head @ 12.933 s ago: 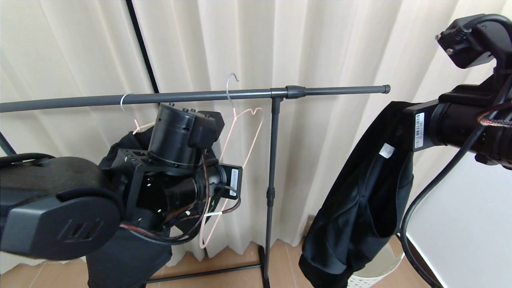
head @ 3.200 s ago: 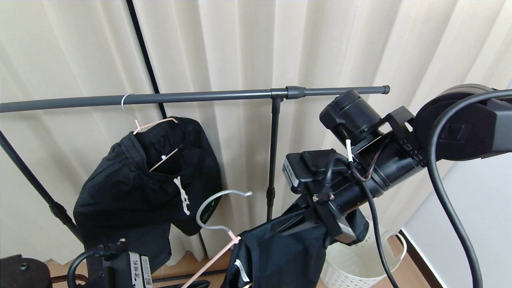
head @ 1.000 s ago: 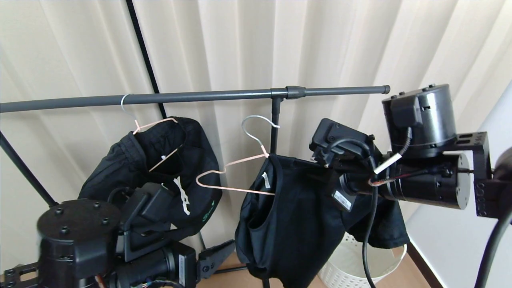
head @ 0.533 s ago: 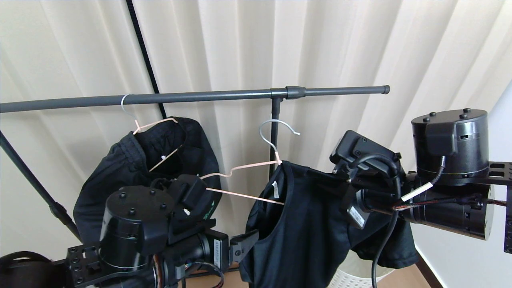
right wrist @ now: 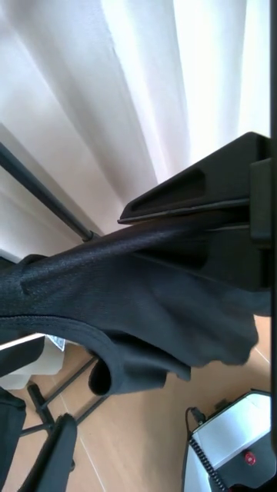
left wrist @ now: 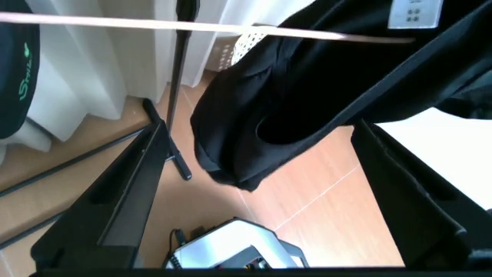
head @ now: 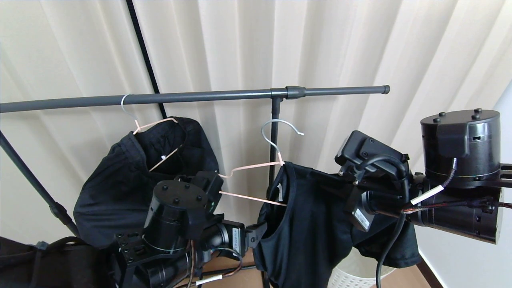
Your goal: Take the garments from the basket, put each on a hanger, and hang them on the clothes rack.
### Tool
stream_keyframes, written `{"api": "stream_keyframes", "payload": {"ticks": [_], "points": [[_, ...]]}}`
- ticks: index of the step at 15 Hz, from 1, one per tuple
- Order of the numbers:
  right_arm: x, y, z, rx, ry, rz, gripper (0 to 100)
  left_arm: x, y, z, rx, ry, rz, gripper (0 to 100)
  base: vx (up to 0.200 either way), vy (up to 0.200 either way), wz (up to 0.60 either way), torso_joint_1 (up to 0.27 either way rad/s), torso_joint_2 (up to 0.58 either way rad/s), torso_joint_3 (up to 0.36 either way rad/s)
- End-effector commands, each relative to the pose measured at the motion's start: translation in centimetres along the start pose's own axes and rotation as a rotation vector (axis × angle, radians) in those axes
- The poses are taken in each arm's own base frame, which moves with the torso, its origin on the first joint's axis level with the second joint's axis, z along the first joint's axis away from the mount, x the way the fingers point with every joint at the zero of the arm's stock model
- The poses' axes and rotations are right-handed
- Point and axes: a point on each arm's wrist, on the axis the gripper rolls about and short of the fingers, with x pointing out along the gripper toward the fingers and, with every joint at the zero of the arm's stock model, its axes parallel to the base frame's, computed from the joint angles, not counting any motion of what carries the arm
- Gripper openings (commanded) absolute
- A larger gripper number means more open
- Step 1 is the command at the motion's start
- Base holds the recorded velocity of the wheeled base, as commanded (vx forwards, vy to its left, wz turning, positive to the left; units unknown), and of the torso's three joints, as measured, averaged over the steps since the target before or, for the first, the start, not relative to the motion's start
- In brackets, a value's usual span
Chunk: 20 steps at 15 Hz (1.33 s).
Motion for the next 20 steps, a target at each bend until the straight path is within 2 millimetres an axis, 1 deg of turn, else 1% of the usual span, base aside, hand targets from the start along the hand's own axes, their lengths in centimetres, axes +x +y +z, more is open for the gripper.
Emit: {"api": "stream_keyframes", "payload": {"ticks": [1, 2, 3, 6, 8, 14, 20], "points": [[-0.1, 0.0, 0.0, -0.002, -0.004, 0.004, 0, 1.3, -0.4, -0.3, 0.011, 0.015, 0.021, 100, 0.000, 0.000, 0.00, 0.000, 0.00, 0.000], [-0.1, 0.1, 0.0, -0.003, -0.004, 0.009, 0, 1.7, -0.6, -0.3, 0.013, 0.010, 0.026, 100, 0.000, 0.000, 0.00, 0.000, 0.00, 0.000], [-0.1, 0.1, 0.0, -0.003, -0.004, 0.009, 0, 2.2, -1.3, -0.2, 0.023, 0.008, 0.011, 100, 0.000, 0.000, 0.00, 0.000, 0.00, 0.000], [-0.2, 0.2, 0.0, -0.004, -0.006, 0.012, 0, 2.1, -1.9, -0.3, 0.057, 0.009, -0.007, 100, 0.000, 0.000, 0.00, 0.000, 0.00, 0.000], [-0.6, 0.6, 0.2, -0.013, -0.020, 0.024, 0, 2.5, -1.8, -0.5, 0.059, 0.015, 0.006, 100, 0.000, 0.000, 0.00, 0.000, 0.00, 0.000], [-1.0, 0.5, 0.3, -0.012, -0.030, 0.019, 0, 2.7, -1.9, 0.1, 0.050, -0.009, 0.015, 100, 0.000, 0.000, 0.00, 0.000, 0.00, 0.000], [-1.0, 0.6, 0.3, -0.013, -0.031, 0.022, 0, 3.5, -1.8, -0.8, 0.059, 0.025, 0.027, 100, 0.000, 0.000, 0.00, 0.000, 0.00, 0.000]]}}
